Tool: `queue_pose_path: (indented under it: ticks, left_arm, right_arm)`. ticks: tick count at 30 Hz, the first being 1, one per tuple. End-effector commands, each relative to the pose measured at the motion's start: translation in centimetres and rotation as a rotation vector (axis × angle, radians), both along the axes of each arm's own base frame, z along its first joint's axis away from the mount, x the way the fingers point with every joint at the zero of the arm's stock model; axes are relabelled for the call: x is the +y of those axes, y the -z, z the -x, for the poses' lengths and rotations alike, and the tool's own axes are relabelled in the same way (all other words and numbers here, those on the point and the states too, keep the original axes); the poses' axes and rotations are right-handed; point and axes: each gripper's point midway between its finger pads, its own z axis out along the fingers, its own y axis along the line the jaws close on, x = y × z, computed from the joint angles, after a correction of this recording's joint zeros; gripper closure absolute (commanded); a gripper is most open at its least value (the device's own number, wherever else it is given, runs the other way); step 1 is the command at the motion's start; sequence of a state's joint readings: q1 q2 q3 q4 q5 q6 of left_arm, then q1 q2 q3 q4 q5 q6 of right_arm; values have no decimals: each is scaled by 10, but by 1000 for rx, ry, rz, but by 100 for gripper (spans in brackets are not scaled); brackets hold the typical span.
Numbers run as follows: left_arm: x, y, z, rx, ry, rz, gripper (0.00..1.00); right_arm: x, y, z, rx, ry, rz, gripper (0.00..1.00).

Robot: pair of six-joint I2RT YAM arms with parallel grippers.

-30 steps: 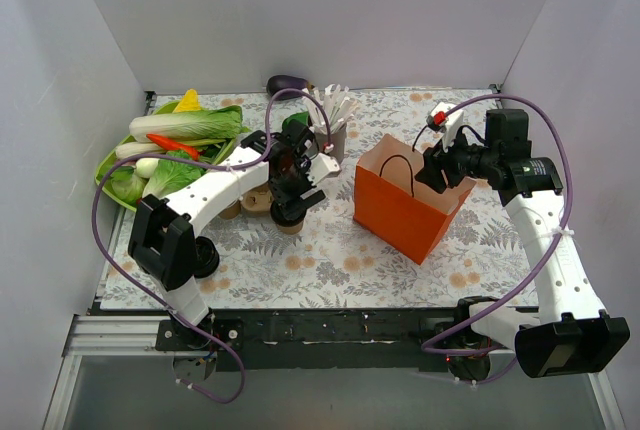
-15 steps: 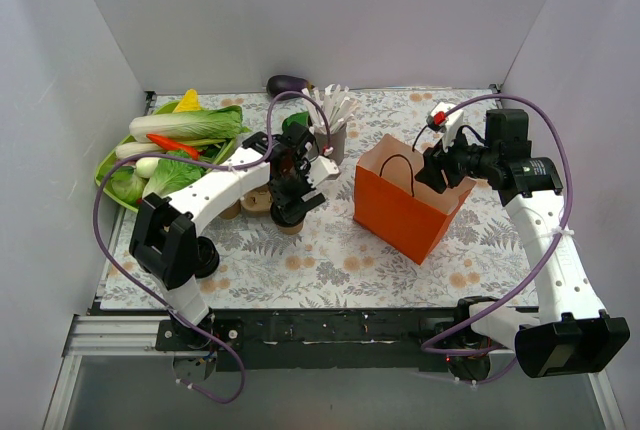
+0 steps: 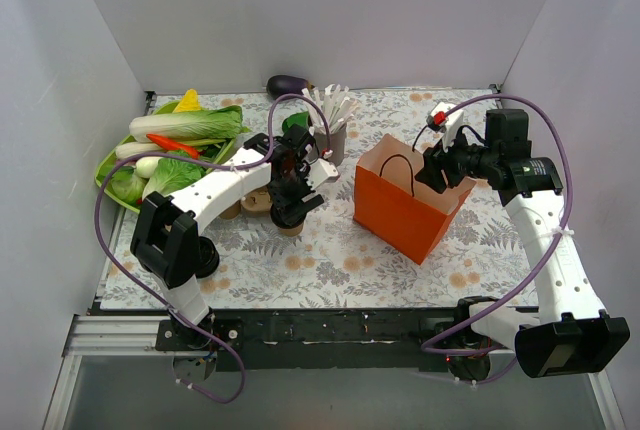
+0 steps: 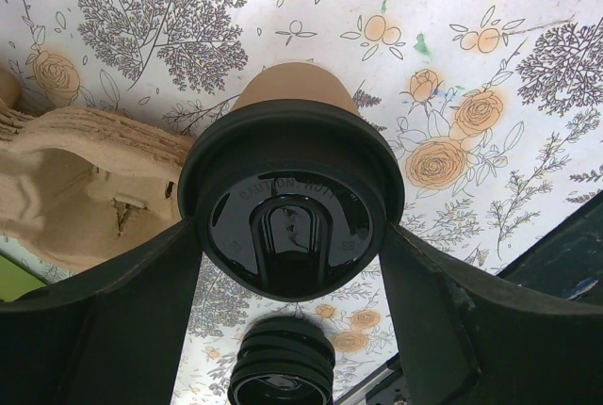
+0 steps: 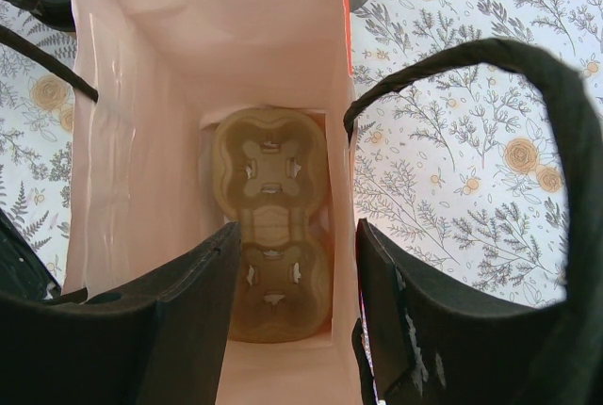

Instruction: Pack the takeout coffee

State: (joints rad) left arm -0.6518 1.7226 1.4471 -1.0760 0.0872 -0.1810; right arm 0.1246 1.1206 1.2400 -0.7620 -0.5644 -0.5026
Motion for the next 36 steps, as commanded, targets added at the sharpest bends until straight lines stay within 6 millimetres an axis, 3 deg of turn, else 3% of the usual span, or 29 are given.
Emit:
queue_pose_path:
  ticks: [1, 2, 6, 9, 14, 22, 23, 26, 33, 36]
  left_arm:
    - [-1, -5, -2, -28, -5, 13, 40]
    - [-1, -4, 0, -19, -3, 15, 49]
    - [0, -2, 4, 4, -4, 14, 65]
    - [-1, -8, 3, -15, -6, 27, 74]
    - [-5, -22, -1, -54, -6, 61, 100]
    - [-1, -22, 0, -66, -21, 54, 100]
    - [1, -19, 1, -58, -24, 45, 69]
    - [4, -15, 0, -68, -36, 29, 43]
    - [0, -22, -5, -97, -39, 55, 27]
    - [-2, -27, -8, -115, -45, 65, 27]
  right_arm:
    - [1, -13, -2, -37, -5, -17, 40]
    - [2, -14, -2, -39, -8, -20, 40]
    - [2, -15, -4, -40, -3, -22, 40]
    - [2, -16, -4, -42, -4, -23, 40]
    - [1, -16, -3, -45, 5, -18, 39]
    - [2, -13, -2, -25, 8, -28, 39]
    - [2, -12, -2, -22, 9, -30, 39]
    - [3, -12, -3, -17, 9, -35, 39]
    - [3, -13, -5, -13, 9, -33, 39]
    - [3, -13, -6, -7, 9, -32, 39]
